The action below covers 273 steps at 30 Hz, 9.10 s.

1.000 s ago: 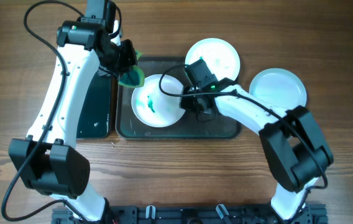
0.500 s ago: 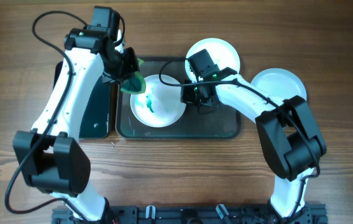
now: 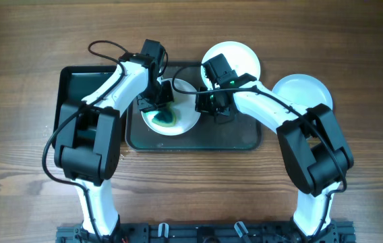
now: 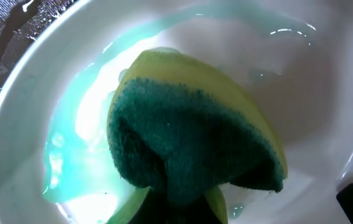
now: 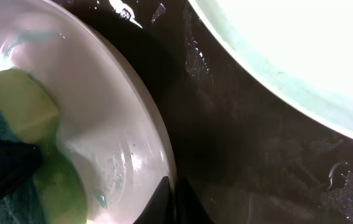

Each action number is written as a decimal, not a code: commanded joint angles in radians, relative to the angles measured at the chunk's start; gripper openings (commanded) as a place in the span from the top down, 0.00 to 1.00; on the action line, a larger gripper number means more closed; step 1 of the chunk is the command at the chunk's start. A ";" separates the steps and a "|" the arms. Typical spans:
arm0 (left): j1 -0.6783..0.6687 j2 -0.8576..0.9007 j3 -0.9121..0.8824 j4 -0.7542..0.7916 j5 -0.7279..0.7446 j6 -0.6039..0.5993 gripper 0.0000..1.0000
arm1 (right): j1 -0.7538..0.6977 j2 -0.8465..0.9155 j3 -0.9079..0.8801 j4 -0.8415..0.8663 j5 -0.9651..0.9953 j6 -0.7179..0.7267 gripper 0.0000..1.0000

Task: Clean dirty plates on tray and stack at the side

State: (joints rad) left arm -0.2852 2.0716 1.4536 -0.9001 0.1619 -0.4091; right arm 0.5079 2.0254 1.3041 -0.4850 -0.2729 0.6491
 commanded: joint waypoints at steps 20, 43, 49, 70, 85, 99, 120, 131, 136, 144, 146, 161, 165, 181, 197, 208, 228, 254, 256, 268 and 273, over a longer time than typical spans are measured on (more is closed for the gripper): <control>-0.012 0.047 0.000 -0.018 0.220 0.150 0.96 | 0.003 0.015 0.020 0.005 -0.013 -0.003 0.96; -0.022 0.047 0.000 -0.058 0.414 0.219 0.96 | 0.003 0.015 0.020 0.005 -0.016 -0.007 0.96; -0.016 0.047 0.000 0.165 0.166 0.161 0.96 | 0.003 0.015 0.020 0.006 -0.020 -0.014 0.96; 0.125 0.038 0.671 -0.548 -0.088 0.040 0.96 | 0.130 -0.206 0.020 -0.130 0.467 -0.194 0.96; 0.125 0.038 0.671 -0.533 -0.088 0.039 0.96 | 0.357 -0.395 0.020 -0.181 1.320 -0.401 0.95; 0.124 0.038 0.671 -0.545 -0.088 0.039 0.96 | -0.249 -0.348 -0.240 -0.193 0.028 -0.284 0.82; 0.124 0.038 0.671 -0.553 -0.088 0.039 0.96 | -0.250 -0.289 -0.207 -0.197 -0.093 -0.383 0.61; 0.124 0.038 0.671 -0.555 -0.088 0.039 0.96 | -0.243 -0.146 -0.206 -0.069 -0.130 -0.334 0.96; 0.124 0.038 0.671 -0.552 -0.088 0.039 0.96 | -0.129 -0.356 -0.205 -0.104 0.054 -0.328 0.96; 0.124 0.038 0.671 -0.551 -0.088 0.039 0.96 | 0.264 -0.577 -0.205 -0.085 1.130 -0.266 0.95; 0.124 0.038 0.671 -0.551 -0.088 0.039 0.96 | 0.342 -0.577 -0.205 -0.034 1.308 -0.354 0.96; 0.124 0.038 0.671 -0.544 -0.088 0.039 0.96 | 0.459 -0.576 -0.206 0.439 1.626 -0.901 0.96; 0.124 0.038 0.671 -0.544 -0.088 0.039 0.96 | 0.342 -0.576 -0.206 0.013 1.096 -0.456 0.96; 0.124 0.038 0.671 -0.535 -0.087 0.039 0.96 | -0.848 -0.568 -0.284 -0.173 0.390 -0.145 0.96; 0.124 0.038 0.671 -0.528 -0.087 0.039 0.96 | -0.556 -0.457 -0.129 -0.108 0.143 -0.298 0.57; 0.121 0.038 0.671 -0.529 -0.087 0.039 0.96 | -0.325 -0.065 -0.114 0.145 0.137 -0.043 0.64; 0.087 0.038 0.671 -0.529 -0.087 0.038 0.96 | -0.227 -0.137 -0.109 0.121 0.086 -0.650 0.43; -0.166 0.060 0.164 0.016 -0.028 -0.132 0.96 | -0.233 0.002 -0.069 -0.128 -0.054 -0.178 0.96; -0.173 0.074 0.133 0.067 -0.027 -0.131 0.96 | -0.233 0.002 -0.069 -0.127 -0.055 -0.179 0.96; -0.159 0.166 0.129 0.254 0.333 -0.047 0.96 | -0.233 0.002 -0.069 -0.127 -0.058 -0.179 0.96; -0.085 0.165 0.235 -0.068 -0.254 -0.220 0.96 | -0.233 0.002 -0.069 -0.126 -0.058 -0.179 0.96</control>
State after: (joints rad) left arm -0.4210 2.2181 1.6421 -0.8303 0.3412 -0.5106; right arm 0.2790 2.0048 1.2572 -0.6025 -0.3565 0.4740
